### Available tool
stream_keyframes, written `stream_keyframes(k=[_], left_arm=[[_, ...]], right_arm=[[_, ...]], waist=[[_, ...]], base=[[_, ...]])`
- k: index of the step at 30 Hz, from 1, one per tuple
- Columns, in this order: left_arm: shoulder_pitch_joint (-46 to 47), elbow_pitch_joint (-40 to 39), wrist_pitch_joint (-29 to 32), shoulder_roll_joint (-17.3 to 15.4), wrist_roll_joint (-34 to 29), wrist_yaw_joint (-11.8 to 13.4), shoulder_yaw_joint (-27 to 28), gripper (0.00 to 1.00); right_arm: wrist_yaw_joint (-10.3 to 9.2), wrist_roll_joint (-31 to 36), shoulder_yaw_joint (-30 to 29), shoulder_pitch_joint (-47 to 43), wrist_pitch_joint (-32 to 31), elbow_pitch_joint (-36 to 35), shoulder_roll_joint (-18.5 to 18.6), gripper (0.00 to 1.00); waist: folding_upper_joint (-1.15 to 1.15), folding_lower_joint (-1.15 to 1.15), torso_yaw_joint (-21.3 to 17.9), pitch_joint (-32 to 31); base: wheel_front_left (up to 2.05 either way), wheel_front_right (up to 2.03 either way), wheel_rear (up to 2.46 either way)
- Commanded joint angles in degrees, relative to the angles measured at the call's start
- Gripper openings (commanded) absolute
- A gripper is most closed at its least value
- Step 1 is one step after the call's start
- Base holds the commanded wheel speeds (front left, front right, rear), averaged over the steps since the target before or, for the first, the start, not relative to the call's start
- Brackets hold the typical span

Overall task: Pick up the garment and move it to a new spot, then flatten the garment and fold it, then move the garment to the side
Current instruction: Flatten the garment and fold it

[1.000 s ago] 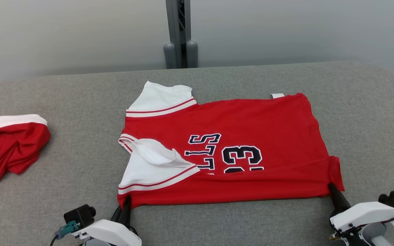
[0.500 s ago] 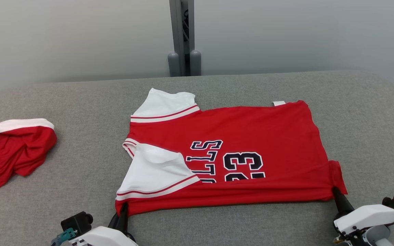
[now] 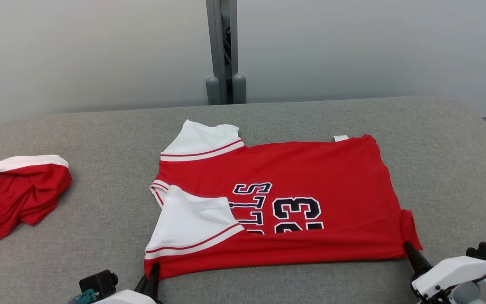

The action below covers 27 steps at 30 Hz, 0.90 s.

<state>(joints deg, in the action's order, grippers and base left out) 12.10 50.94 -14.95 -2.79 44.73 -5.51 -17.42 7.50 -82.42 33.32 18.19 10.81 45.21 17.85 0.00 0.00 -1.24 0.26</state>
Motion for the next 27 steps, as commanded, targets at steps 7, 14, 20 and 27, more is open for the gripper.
stream_keyframes(k=[7,14,20,27], left_arm=[[-1.2,0.2,6.4,-3.9,-1.7,-1.4,-3.9,0.0],[-3.9,-7.7,18.1,-9.9,-0.7,-2.0,-9.0,0.0],[-7.4,-20.3,29.3,-17.1,1.5,-2.0,-13.1,0.0],[-12.3,-32.7,37.3,-23.1,4.0,0.0,-12.9,0.0]], right_arm=[[0.0,-1.2,3.0,1.2,-11.2,3.1,2.4,0.0],[0.01,-3.3,4.1,2.4,-22.8,2.5,4.8,0.0],[0.01,-5.6,4.3,3.1,-32.1,4.0,7.0,0.0],[0.01,-8.0,3.9,3.4,-38.8,5.2,7.8,0.0]], waist=[[0.0,0.0,-0.9,-1.9],[0.0,0.0,-1.1,-3.4],[0.0,0.0,-0.8,-4.1],[0.0,0.0,-0.8,-4.5]], base=[[0.0,0.0,0.0],[0.0,0.0,0.0],[0.0,0.0,0.0],[0.0,0.0,0.0]])
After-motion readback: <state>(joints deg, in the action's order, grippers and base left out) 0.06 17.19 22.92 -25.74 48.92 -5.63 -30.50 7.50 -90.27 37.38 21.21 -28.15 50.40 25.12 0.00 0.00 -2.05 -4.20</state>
